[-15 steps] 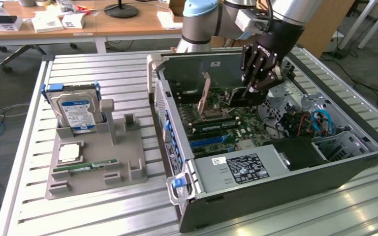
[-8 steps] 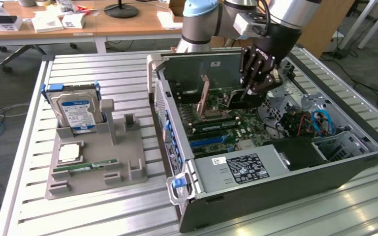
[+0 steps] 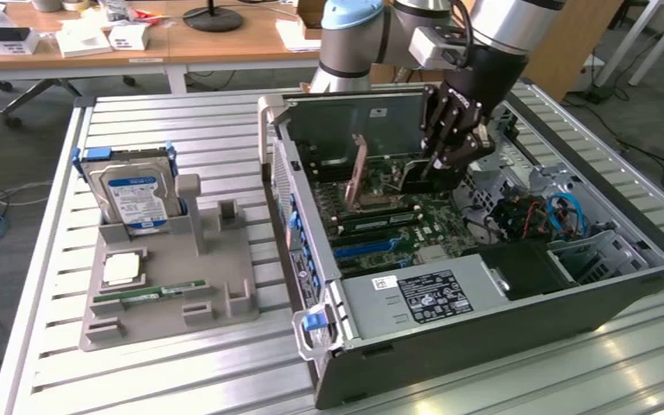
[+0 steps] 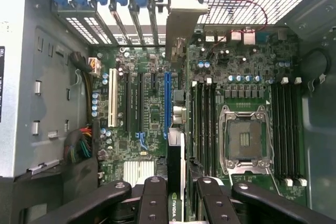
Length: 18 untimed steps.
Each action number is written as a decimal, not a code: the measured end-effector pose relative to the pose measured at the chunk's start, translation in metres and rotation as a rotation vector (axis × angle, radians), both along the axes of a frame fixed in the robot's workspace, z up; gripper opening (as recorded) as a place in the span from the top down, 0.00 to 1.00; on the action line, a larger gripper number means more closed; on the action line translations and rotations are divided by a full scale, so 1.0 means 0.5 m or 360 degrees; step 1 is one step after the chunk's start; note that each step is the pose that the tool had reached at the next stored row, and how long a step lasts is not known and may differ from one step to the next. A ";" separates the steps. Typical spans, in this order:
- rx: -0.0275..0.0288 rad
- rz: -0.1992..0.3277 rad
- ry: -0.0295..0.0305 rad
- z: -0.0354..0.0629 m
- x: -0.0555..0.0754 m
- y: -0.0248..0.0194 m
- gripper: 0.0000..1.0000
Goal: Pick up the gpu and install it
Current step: 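Insert the gpu into the slot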
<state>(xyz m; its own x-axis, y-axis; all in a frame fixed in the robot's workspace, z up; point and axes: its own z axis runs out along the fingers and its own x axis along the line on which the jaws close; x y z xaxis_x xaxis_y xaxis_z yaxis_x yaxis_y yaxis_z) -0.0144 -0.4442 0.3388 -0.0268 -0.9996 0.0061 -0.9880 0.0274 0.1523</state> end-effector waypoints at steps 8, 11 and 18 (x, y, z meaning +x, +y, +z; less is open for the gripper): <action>0.00001 0.0001 0.00000 -0.028 0.000 -0.0002 0.74; -0.00004 0.0001 0.00001 -0.029 0.000 -0.0003 0.74; 0.00048 0.0008 0.00000 -0.030 -0.001 -0.0161 0.74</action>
<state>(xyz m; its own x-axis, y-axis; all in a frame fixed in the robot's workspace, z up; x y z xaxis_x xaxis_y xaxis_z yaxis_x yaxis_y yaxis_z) -0.0151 -0.4523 0.3235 -0.0218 -0.9998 0.0031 -0.9881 0.0220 0.1524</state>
